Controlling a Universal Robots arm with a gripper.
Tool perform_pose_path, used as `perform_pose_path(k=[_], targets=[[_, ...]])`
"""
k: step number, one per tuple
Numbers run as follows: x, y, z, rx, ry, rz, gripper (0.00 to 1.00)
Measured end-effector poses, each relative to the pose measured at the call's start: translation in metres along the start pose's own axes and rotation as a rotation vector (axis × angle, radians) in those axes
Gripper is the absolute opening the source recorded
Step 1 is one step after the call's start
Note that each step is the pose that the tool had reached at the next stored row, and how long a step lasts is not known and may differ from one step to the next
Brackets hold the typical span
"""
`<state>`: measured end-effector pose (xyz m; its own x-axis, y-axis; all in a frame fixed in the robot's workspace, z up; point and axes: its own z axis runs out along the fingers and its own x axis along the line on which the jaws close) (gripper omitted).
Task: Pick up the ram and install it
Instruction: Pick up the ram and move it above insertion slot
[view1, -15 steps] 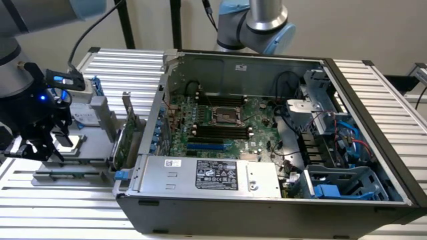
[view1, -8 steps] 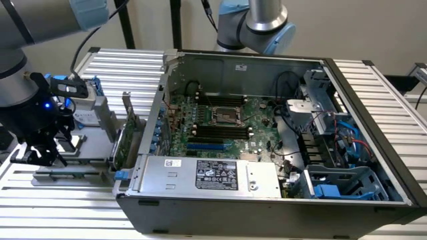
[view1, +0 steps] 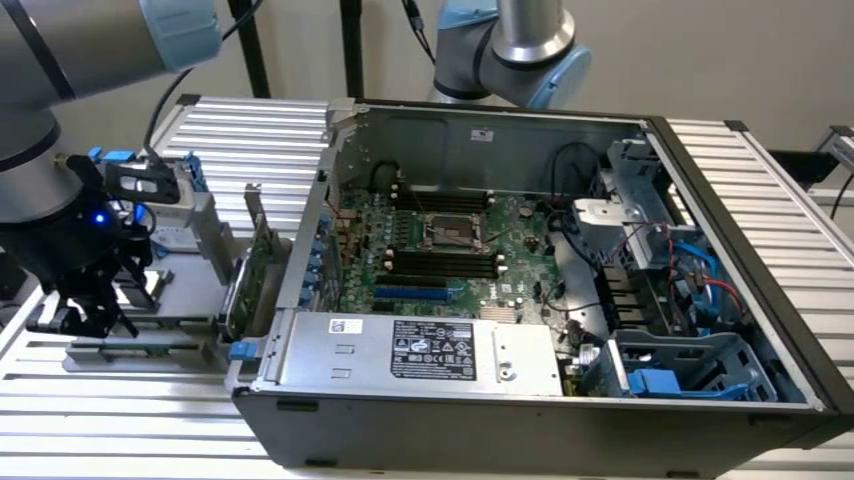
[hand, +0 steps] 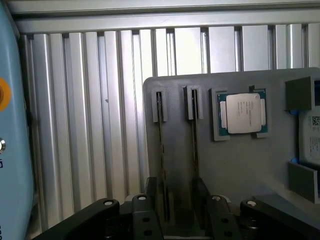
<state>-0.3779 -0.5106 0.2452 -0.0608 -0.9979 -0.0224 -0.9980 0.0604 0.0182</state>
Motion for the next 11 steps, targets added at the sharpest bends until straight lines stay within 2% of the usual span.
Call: perform_pose_path(k=[11], targets=[[0.0006, -0.0001, 0.0020, 0.0000, 0.0000, 0.000, 0.42]])
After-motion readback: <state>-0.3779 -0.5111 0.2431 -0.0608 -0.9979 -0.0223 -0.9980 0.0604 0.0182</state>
